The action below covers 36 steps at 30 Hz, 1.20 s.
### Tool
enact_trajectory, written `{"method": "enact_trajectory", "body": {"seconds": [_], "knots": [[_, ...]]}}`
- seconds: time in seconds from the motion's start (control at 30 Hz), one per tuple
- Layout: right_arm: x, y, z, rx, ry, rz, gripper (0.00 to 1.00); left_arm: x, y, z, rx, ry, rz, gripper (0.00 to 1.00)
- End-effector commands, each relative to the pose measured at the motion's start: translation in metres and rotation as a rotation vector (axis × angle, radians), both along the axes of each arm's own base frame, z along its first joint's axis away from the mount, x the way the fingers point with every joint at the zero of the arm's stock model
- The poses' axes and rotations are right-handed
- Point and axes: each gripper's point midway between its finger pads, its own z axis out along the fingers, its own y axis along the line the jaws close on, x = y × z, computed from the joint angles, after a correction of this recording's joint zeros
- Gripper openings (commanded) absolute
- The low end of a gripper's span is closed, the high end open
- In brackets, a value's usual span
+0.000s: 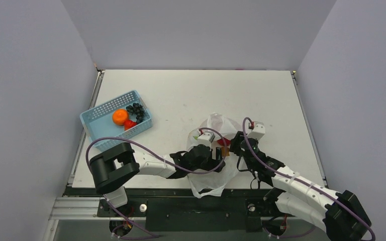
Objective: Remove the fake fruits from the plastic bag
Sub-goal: Adjust the plastic bag at the center of the board, then take out the fake fruit from the plastic bag.
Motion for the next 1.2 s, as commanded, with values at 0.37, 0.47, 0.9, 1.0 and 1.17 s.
{"method": "enact_trajectory", "body": {"seconds": [0.37,0.47,0.9,1.0,1.17], "knots": [[-0.038,-0.021,-0.028,0.097,0.153,-0.115,0.69,0.036,-0.028,0.088,-0.164,-0.087,-0.008,0.8],[-0.039,-0.016,-0.037,0.109,0.177,-0.105,0.53,0.043,-0.03,0.081,-0.16,-0.078,-0.006,0.79],[-0.039,-0.012,-0.049,0.106,0.195,-0.087,0.1,0.058,-0.056,0.039,-0.027,-0.093,-0.029,0.68],[-0.038,-0.014,-0.044,0.117,0.17,-0.093,0.06,0.056,-0.059,0.032,0.016,-0.094,-0.047,0.64],[-0.039,-0.014,-0.039,0.121,0.153,-0.081,0.05,0.055,-0.061,0.022,0.057,-0.091,-0.056,0.61]]}}
